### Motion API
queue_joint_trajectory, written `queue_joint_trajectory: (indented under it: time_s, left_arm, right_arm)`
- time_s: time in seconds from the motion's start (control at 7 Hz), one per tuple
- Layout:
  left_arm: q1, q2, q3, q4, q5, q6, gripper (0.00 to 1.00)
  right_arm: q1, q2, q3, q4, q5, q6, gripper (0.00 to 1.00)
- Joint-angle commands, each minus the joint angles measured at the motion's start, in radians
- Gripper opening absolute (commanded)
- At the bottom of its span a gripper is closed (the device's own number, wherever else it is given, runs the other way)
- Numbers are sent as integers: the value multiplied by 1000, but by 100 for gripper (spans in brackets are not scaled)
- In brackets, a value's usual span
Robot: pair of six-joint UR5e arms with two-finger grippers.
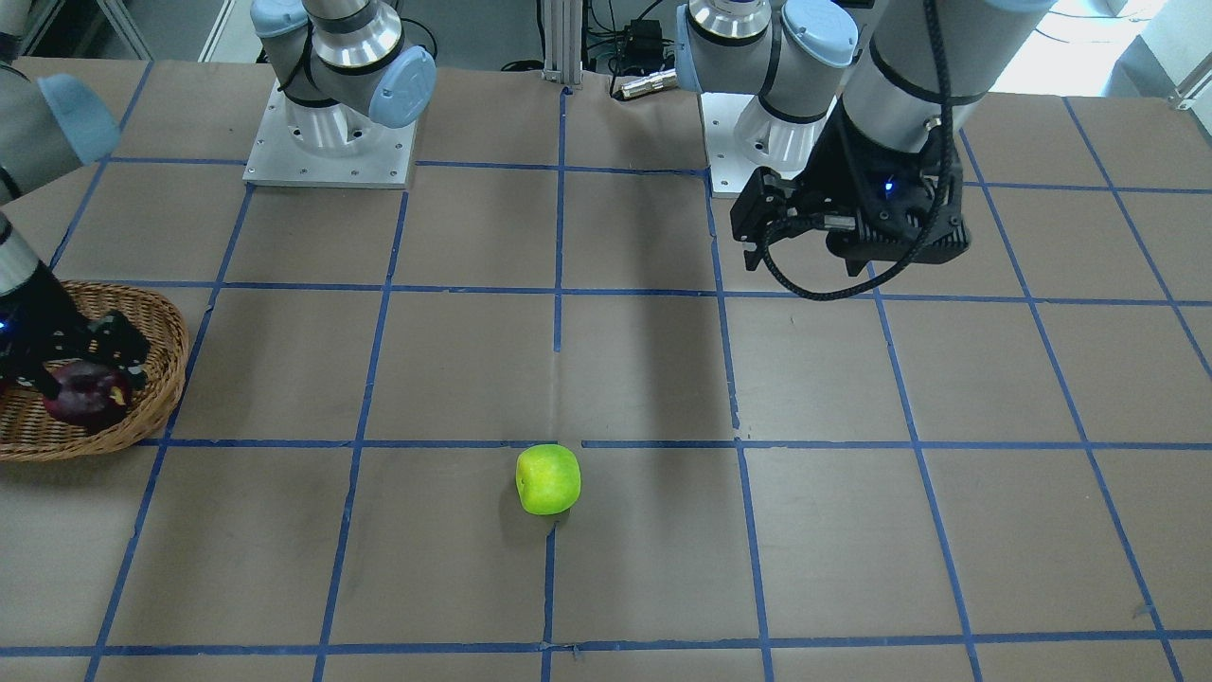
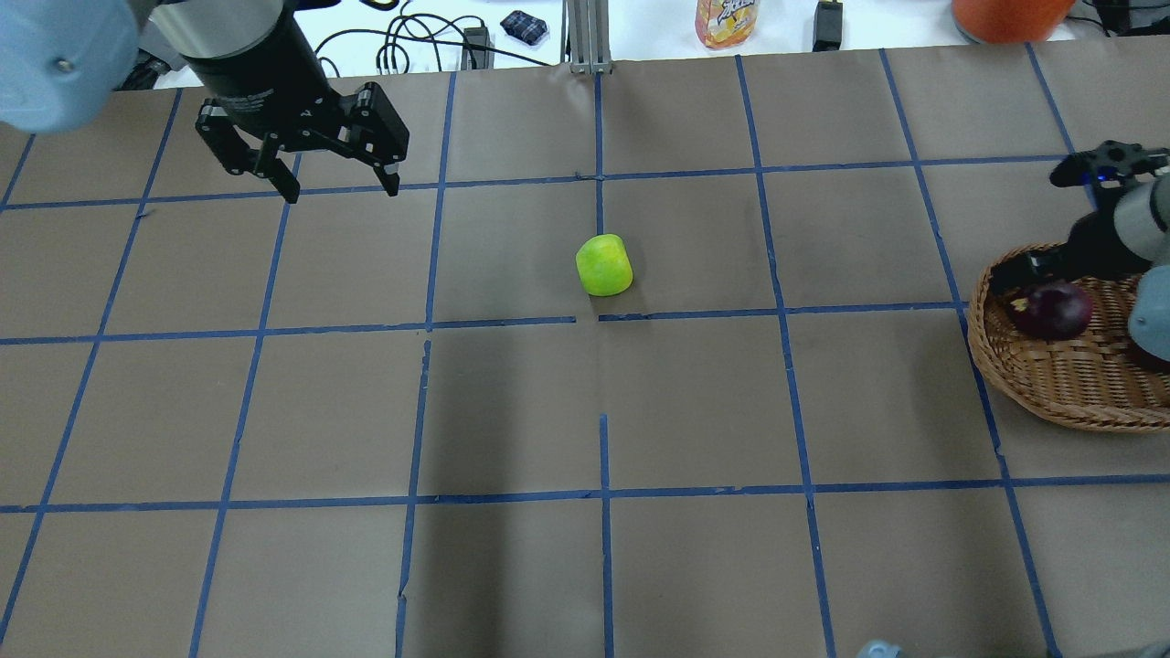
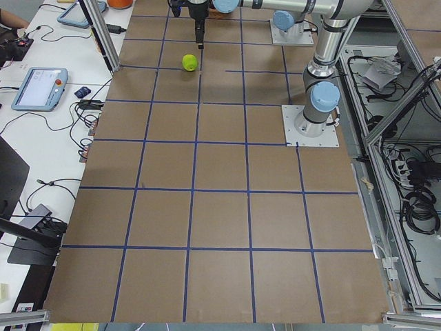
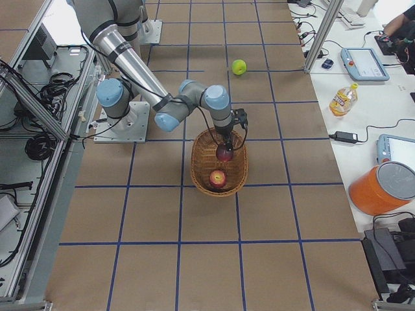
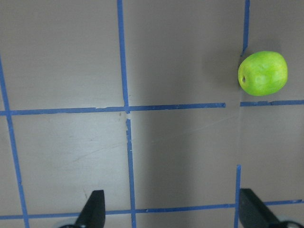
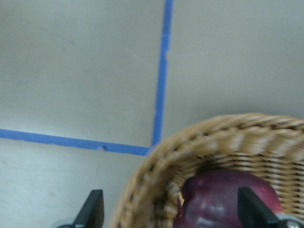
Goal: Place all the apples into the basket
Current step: 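Reach the right gripper down to the green apple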
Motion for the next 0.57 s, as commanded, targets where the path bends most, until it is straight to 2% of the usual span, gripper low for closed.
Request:
queue_joint_trajectory:
  time_s: [0.0, 0.14, 0.43]
  left_arm:
    - [56, 27, -14, -2, 4, 9, 100]
    - [78, 27, -5, 1, 83, 65, 100]
    - [75, 27, -14, 0, 65, 43, 100]
  right_arm:
    - [335, 36, -99, 22, -68, 457, 100]
    - [463, 92, -199, 60, -106, 650, 100]
    - [679, 290, -444, 114, -110, 996, 100]
